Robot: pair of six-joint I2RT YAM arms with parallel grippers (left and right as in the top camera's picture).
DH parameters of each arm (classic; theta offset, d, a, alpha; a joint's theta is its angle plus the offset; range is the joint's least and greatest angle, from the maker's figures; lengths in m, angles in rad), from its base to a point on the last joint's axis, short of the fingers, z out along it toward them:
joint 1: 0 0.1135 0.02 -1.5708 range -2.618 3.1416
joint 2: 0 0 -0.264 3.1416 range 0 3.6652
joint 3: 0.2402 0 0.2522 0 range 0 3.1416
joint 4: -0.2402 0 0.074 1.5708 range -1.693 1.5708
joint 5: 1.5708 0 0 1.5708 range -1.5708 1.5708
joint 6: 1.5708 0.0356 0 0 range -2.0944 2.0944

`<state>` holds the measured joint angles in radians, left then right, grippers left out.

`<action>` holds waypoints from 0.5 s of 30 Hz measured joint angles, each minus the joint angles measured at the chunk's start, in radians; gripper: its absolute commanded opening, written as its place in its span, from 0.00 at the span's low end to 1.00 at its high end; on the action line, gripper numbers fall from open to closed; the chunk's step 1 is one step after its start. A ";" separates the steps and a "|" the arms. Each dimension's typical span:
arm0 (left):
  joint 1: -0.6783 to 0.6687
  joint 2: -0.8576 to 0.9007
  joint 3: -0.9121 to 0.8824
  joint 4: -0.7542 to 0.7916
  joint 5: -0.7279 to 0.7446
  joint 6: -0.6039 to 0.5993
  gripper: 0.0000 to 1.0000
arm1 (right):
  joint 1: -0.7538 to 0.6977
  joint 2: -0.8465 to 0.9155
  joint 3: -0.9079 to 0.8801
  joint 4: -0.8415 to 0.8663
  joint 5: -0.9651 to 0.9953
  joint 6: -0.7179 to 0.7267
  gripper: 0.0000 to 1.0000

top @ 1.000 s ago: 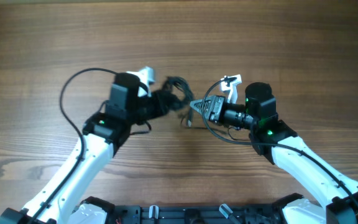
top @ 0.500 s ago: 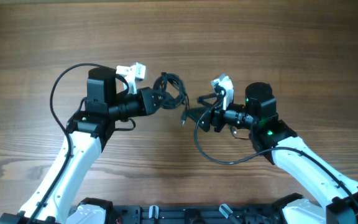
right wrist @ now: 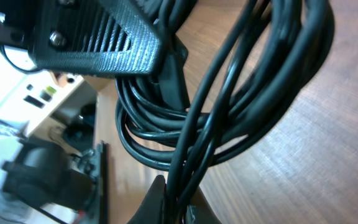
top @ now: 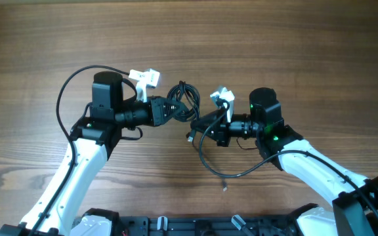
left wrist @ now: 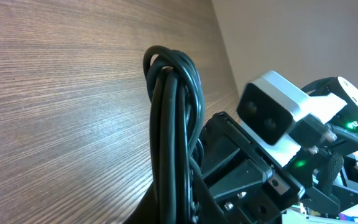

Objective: Untangle cables

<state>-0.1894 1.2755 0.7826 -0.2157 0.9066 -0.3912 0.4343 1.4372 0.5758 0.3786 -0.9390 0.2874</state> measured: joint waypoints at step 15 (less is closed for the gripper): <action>-0.002 -0.009 0.000 -0.031 -0.051 0.338 0.04 | 0.001 0.009 -0.003 0.415 -0.231 0.682 0.04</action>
<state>-0.1913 1.2667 0.7830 -0.2462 0.8551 -0.0536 0.4351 1.4464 0.5728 0.7937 -1.1702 0.9695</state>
